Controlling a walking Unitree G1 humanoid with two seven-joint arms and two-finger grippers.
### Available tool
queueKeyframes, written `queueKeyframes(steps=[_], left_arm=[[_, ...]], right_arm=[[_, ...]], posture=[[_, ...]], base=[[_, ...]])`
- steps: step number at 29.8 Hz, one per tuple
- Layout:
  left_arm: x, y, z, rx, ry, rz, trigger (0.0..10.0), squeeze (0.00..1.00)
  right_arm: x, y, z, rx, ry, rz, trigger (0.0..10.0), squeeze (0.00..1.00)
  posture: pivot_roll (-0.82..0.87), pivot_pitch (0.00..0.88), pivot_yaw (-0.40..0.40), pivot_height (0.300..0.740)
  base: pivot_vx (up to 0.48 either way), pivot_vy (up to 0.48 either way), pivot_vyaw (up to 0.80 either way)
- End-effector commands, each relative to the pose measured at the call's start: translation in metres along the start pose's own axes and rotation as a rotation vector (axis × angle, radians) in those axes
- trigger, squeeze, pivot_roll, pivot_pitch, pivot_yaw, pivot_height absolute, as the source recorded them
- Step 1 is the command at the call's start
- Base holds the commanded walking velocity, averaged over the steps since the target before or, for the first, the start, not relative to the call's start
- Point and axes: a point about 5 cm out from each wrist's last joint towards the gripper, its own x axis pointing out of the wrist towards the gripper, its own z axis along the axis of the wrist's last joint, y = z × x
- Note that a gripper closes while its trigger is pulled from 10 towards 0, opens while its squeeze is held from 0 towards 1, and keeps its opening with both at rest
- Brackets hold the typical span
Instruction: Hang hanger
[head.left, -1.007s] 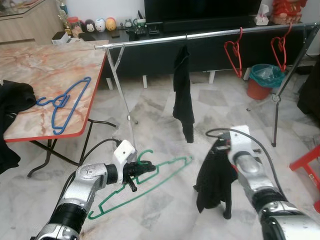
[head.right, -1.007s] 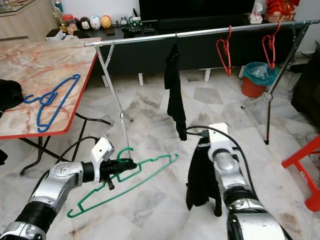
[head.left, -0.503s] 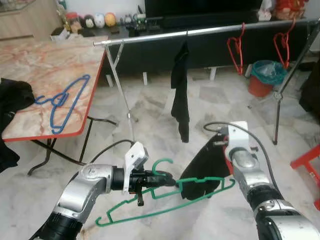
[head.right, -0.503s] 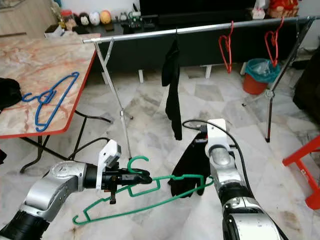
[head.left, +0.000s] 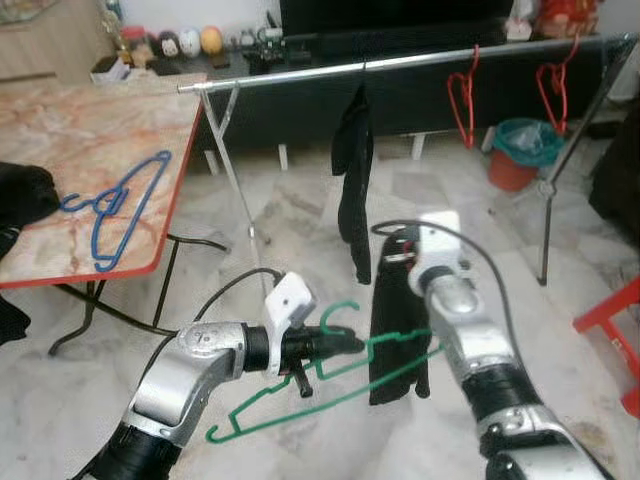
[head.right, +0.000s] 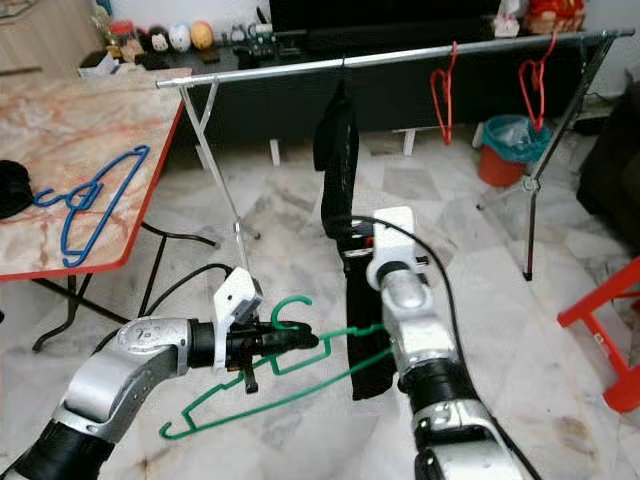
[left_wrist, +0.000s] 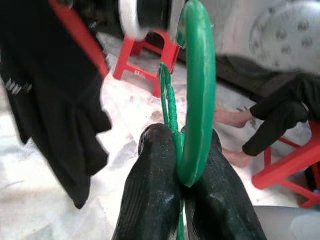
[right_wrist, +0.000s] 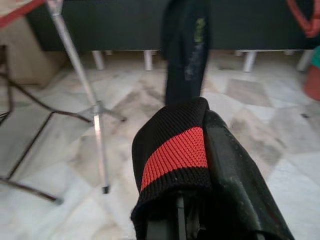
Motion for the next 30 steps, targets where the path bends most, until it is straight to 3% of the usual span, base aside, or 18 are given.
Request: queueKeyframes(steps=[1, 12, 19, 24, 30], left_arm=[[0.000, -0.004, 0.003, 0.008, 0.002, -0.002, 10.0, 0.00], [0.006, -0.010, 0.012, 0.016, -0.011, 0.009, 10.0, 0.00], [0.008, 0.006, 0.009, 0.052, 0.057, 0.164, 10.0, 0.00], [0.003, 0.028, 0.002, 0.019, 0.127, 0.369, 10.0, 0.00], [-0.005, 0.036, -0.001, 0.016, 0.176, 0.440, 10.0, 0.00]], right_arm=[[-0.003, 0.004, 0.011, 0.003, -0.035, 0.001, 10.0, 0.00], [-0.012, 0.012, 0.013, 0.036, -0.024, -0.004, 10.0, 0.00], [-0.016, 0.018, 0.015, 0.051, -0.023, 0.012, 10.0, 0.00], [-0.017, 0.019, 0.019, 0.061, -0.027, 0.016, 10.0, 0.00], [-0.019, 0.019, 0.019, 0.058, -0.020, 0.015, 10.0, 0.00]], posture=[[0.02, 0.035, 0.050, 0.740], [0.02, 0.029, 0.047, 0.740], [0.02, 0.024, 0.044, 0.740], [0.02, 0.025, 0.043, 0.740], [0.02, 0.034, 0.041, 0.740]], base=[[0.000, 0.000, 0.00], [0.000, 0.000, 0.00], [0.000, 0.000, 0.00], [0.000, 0.000, 0.00], [0.000, 0.000, 0.00]])
